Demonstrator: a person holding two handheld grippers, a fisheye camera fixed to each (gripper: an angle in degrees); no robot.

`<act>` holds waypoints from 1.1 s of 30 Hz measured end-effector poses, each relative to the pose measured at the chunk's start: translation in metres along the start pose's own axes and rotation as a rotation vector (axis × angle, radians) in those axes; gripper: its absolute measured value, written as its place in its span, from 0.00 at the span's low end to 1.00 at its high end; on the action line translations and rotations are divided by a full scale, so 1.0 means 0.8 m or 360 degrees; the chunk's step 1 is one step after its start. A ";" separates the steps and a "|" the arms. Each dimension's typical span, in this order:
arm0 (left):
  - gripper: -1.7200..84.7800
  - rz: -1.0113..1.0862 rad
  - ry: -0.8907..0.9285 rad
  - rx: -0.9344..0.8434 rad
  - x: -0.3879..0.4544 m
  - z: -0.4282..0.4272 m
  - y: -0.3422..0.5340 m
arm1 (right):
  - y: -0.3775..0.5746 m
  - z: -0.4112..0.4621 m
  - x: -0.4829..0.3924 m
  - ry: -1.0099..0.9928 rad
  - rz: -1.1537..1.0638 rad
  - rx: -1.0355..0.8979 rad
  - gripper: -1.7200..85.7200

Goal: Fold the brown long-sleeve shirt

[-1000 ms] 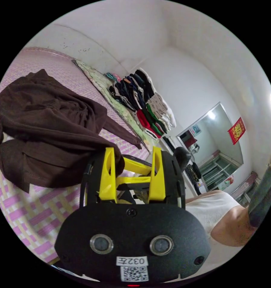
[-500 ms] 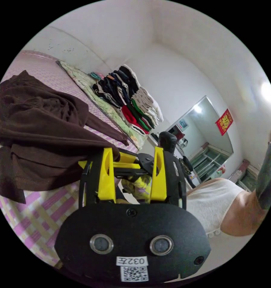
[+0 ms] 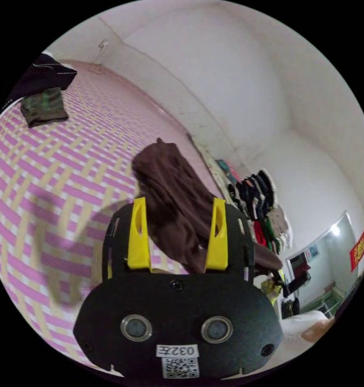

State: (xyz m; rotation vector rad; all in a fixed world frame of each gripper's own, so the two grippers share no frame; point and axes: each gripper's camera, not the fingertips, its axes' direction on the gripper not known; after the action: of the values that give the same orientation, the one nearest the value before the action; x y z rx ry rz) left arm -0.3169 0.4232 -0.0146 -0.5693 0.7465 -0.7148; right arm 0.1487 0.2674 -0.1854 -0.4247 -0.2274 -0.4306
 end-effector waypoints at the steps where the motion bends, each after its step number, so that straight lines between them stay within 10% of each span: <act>1: 0.26 -0.0026 -0.0001 -0.0097 -0.009 0.021 -0.015 | 0.001 -0.007 0.008 -0.0025 0.0007 0.0014 0.04; 8: 0.11 -0.0090 0.0133 -0.0429 -0.033 0.111 -0.035 | 0.015 -0.055 0.055 -0.0085 0.0029 0.0139 0.03; 15: 0.01 -0.0392 0.1539 0.0240 -0.157 -0.015 0.051 | 0.012 -0.079 0.092 -0.0476 -0.0174 0.0039 0.03; 25: 0.01 0.0371 0.1221 0.1545 -0.131 -0.494 0.200 | -0.066 -0.076 0.069 -0.2031 -0.0625 0.0268 0.02; 33: 0.02 0.0898 0.1165 0.1922 0.083 -0.536 0.121 | -0.134 -0.097 0.144 -0.2183 -0.0503 0.0468 0.01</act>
State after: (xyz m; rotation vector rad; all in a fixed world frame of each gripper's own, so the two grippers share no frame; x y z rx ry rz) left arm -0.5747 0.3450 -0.3681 1.0219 0.9180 -0.6930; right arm 0.2121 0.1043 -0.1821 -0.3329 -1.6839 -0.3430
